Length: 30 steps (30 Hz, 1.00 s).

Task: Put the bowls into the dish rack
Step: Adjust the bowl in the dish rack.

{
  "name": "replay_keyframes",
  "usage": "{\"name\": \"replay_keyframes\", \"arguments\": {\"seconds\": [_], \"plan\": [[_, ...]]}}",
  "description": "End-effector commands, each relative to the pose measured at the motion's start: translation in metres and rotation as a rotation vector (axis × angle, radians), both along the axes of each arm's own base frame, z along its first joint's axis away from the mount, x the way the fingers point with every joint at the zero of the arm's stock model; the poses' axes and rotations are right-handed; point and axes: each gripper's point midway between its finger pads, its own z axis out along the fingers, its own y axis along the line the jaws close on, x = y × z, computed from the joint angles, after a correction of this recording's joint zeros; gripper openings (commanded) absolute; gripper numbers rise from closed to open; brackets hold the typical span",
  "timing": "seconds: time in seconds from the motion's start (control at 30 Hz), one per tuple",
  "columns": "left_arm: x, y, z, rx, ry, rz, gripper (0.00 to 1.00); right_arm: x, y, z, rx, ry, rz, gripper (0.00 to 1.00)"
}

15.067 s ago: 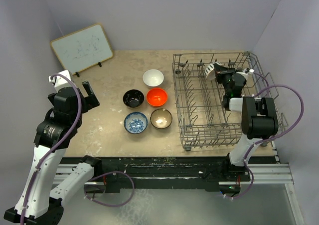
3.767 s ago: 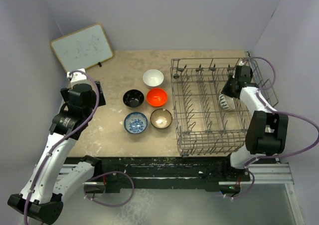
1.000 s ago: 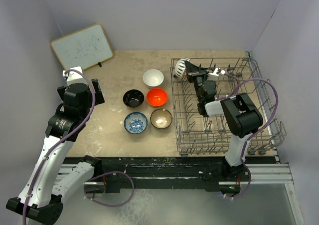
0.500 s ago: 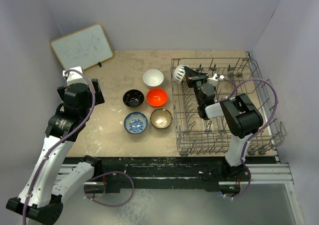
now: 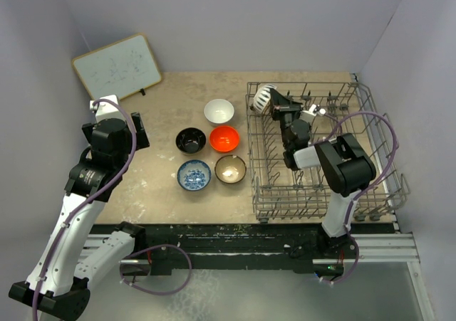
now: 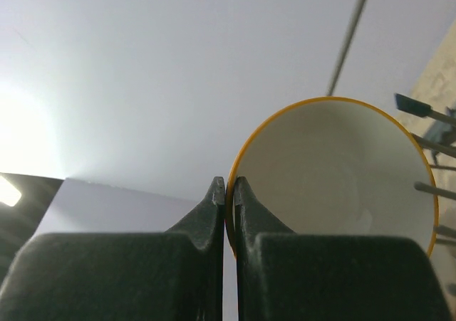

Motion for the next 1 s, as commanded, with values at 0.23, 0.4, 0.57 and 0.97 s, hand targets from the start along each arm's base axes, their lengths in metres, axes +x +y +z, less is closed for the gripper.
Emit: {"name": "replay_keyframes", "arguments": {"seconds": [0.23,0.4,0.57,0.97], "plan": [[0.000,-0.001,0.016,-0.002,-0.045,-0.015,0.99,-0.036,-0.045,0.129,0.104,-0.350,-0.176,0.00],[0.000,-0.006,0.014,-0.017,-0.043,-0.037,0.99,-0.059,-0.068,0.128,0.051,-0.309,-0.274,0.00],[0.001,-0.012,0.011,-0.028,-0.036,-0.061,0.99,-0.070,-0.077,0.121,0.055,-0.282,-0.306,0.00],[0.003,-0.012,0.009,-0.012,-0.026,-0.062,0.99,-0.047,-0.068,0.076,0.136,-0.218,-0.300,0.00]]}}
